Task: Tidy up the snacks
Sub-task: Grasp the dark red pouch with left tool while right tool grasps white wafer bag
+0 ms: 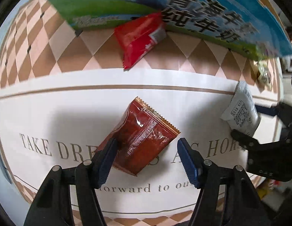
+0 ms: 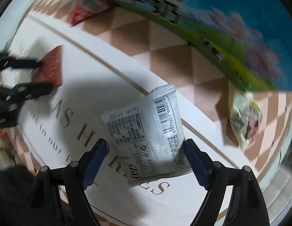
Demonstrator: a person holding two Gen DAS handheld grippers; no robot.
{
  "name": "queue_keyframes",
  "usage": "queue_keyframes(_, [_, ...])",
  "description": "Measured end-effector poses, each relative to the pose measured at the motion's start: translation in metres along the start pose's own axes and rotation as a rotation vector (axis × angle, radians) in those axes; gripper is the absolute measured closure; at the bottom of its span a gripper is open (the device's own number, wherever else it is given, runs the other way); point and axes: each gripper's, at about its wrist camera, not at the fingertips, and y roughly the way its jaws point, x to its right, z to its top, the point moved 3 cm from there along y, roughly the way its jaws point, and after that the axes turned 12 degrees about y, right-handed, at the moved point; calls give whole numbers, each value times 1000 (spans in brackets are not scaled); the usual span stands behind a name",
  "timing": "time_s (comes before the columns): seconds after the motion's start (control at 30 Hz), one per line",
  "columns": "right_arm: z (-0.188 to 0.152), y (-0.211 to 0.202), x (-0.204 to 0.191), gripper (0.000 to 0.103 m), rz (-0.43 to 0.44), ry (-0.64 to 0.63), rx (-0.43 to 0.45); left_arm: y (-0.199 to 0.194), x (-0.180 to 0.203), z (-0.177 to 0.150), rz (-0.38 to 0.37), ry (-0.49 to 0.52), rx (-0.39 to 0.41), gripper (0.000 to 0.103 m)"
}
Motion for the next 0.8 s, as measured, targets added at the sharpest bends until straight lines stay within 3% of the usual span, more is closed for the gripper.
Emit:
queue_keyframes(0.13, [-5, 5, 23, 22, 92, 306, -92, 3, -15, -2, -55, -44, -14, 39])
queue_keyframes(0.27, [-13, 5, 42, 19, 319, 486, -167, -1, -26, 13, 12, 44, -29, 39])
queue_keyframes(0.43, [-8, -9, 53, 15, 276, 461, -98, 6, 3, 12, 120, 296, -61, 39])
queue_keyframes(0.53, [-8, -7, 38, 15, 259, 426, -104, 22, 23, 17, 177, 375, -104, 39])
queue_keyframes(0.6, [-8, -4, 28, 15, 237, 407, -103, 28, 34, 20, 162, 335, -100, 41])
queue_keyframes(0.8, [-13, 0, 12, 15, 182, 411, -97, 33, 14, 6, -36, -41, -112, 43])
